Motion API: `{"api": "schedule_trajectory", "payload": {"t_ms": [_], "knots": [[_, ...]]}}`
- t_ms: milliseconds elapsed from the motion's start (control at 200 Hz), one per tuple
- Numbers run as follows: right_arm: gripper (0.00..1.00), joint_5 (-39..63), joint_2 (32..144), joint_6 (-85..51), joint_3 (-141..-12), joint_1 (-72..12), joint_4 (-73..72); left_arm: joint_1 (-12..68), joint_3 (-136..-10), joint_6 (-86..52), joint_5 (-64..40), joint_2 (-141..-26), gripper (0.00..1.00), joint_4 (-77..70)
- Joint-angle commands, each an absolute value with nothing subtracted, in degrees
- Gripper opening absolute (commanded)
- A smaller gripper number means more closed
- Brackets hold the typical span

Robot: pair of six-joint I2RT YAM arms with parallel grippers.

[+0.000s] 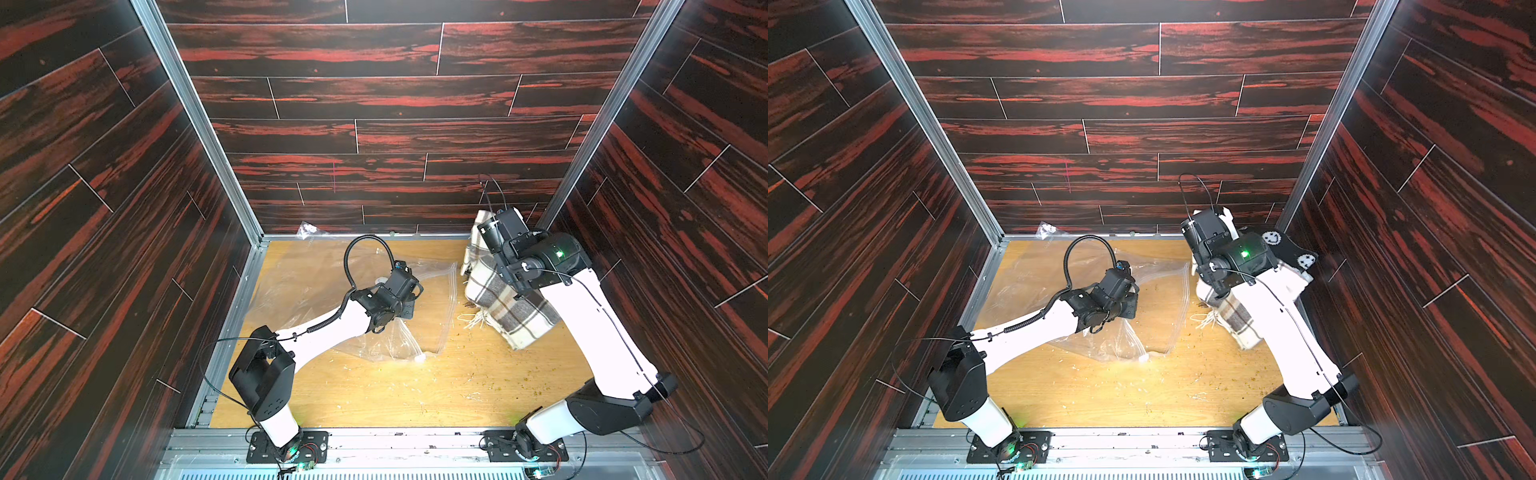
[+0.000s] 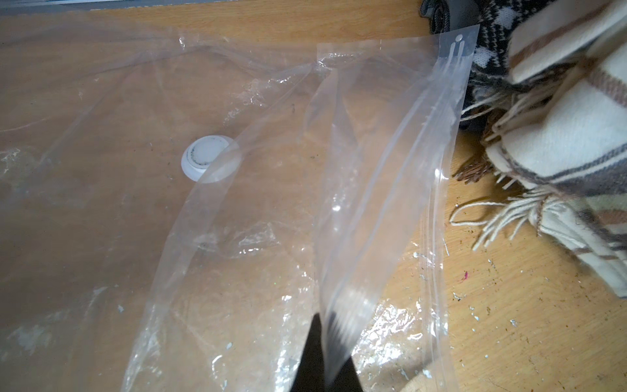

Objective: Take the scarf out of the vacuum bag
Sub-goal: Place the scarf at the corner of the board.

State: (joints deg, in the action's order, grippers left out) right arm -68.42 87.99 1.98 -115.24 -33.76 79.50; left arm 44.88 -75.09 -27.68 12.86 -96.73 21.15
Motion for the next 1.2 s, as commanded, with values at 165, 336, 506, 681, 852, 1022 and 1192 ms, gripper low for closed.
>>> {"api": "schedule_trajectory", "payload": {"t_ms": [165,336,506,681,852,1022,1192], "knots": [[0.00,-75.5,84.0,19.4,-111.1,-34.1,57.4,44.4,-74.6,-27.9,13.2,-96.5,0.00,21.1],[0.00,-74.6,79.4,37.6,-101.0,-32.3,31.6,44.4,-74.3,-27.6,13.4,-95.6,0.00,21.4],[0.00,-70.5,77.9,42.3,-95.2,-27.2,19.5,44.2,-73.2,-27.0,14.0,-94.1,0.00,21.7],[0.00,-66.2,76.2,45.0,-87.1,-20.9,4.2,43.8,-72.3,-26.8,14.2,-93.0,0.00,21.9],[0.00,-63.6,75.9,51.6,-77.6,-16.5,-18.2,43.4,-71.9,-26.9,14.2,-92.9,0.00,22.0],[0.00,-62.4,78.3,61.9,-71.4,-14.8,-43.2,43.2,-71.9,-27.1,14.2,-92.7,0.00,22.0],[0.00,-60.2,84.9,73.6,-69.7,-14.6,-69.8,43.2,-72.3,-27.4,13.6,-93.2,0.00,21.7]]}}
